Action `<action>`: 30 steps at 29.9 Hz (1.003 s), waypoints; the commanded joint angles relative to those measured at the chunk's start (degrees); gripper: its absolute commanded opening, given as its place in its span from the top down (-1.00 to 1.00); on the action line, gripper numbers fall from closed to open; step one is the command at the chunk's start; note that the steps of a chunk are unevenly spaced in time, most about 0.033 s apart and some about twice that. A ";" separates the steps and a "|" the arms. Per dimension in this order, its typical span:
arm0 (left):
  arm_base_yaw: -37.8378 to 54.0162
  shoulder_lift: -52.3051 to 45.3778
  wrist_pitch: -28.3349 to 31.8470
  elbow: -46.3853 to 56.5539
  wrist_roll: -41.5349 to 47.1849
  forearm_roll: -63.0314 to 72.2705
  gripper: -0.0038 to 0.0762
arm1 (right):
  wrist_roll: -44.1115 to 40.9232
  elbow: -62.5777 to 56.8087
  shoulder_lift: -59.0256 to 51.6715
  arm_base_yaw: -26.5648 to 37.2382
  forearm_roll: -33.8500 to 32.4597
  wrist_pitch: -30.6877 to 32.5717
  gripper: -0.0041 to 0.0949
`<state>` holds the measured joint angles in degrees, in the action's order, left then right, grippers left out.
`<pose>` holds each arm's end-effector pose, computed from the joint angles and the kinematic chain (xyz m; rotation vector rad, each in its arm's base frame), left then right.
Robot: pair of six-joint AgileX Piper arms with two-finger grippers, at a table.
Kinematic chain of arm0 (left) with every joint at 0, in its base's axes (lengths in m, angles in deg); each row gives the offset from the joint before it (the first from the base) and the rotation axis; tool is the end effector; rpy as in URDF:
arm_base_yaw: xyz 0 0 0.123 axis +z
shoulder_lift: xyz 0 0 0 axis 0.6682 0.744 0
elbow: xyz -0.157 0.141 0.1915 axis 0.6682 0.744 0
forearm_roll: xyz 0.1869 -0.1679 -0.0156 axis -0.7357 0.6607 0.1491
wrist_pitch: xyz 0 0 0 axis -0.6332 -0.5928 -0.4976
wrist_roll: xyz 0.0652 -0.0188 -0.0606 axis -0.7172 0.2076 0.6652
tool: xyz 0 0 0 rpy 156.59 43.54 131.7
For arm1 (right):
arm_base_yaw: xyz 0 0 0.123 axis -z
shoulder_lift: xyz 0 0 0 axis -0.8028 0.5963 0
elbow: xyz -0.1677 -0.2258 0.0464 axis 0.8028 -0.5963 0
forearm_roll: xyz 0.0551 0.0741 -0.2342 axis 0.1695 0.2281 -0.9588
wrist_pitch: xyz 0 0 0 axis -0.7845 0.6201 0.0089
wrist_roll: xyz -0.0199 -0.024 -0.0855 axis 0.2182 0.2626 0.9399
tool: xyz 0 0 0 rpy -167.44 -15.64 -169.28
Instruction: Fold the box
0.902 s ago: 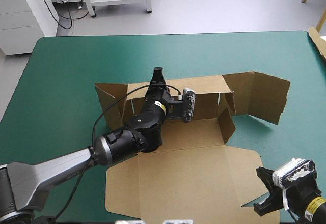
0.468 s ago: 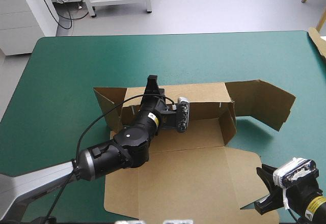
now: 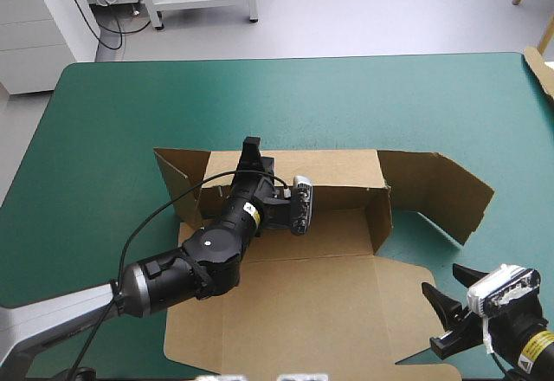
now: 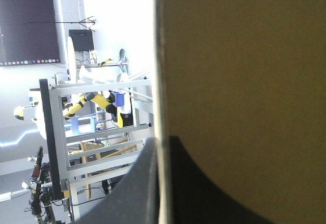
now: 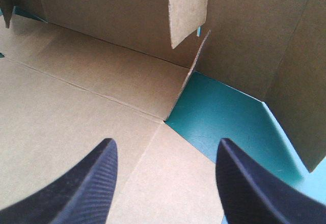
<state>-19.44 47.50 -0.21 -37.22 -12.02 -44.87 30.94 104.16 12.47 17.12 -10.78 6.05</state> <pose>0.1955 -0.2392 0.3110 1.6113 1.2914 0.7351 0.0456 0.0214 0.2914 -0.5281 1.9299 0.3231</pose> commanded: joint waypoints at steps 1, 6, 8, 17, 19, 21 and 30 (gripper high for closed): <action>0.08 -1.87 0.13 -0.98 1.49 -2.00 0.92 | 0.06 1.30 0.55 0.15 -1.00 -4.23 -0.17; 0.08 -1.87 0.13 -0.98 1.49 -1.78 0.92 | 0.06 1.30 0.55 0.15 -1.00 -3.45 -0.17; 0.08 -1.87 0.23 -0.98 1.49 -1.78 0.92 | 0.06 1.30 0.55 0.15 -1.00 -3.22 -0.17; 0.08 -1.87 0.24 -0.98 3.92 -1.63 0.92 | -4.02 4.57 0.63 0.15 -2.39 -1.92 -0.17; 0.08 -1.87 0.39 -0.98 3.92 -1.63 0.92 | -5.87 7.16 0.80 0.15 -3.92 -0.74 -0.17; 0.08 -1.87 0.54 -0.98 3.92 -1.63 0.92 | -7.73 9.99 1.62 0.15 -5.27 1.06 -0.17; 0.08 -1.87 0.62 -0.98 4.01 -1.63 0.92 | -8.85 24.47 12.98 0.15 -7.17 8.06 -0.17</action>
<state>-19.44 47.50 0.16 -37.10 -8.81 -45.27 22.13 123.59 20.80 17.12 -16.43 15.93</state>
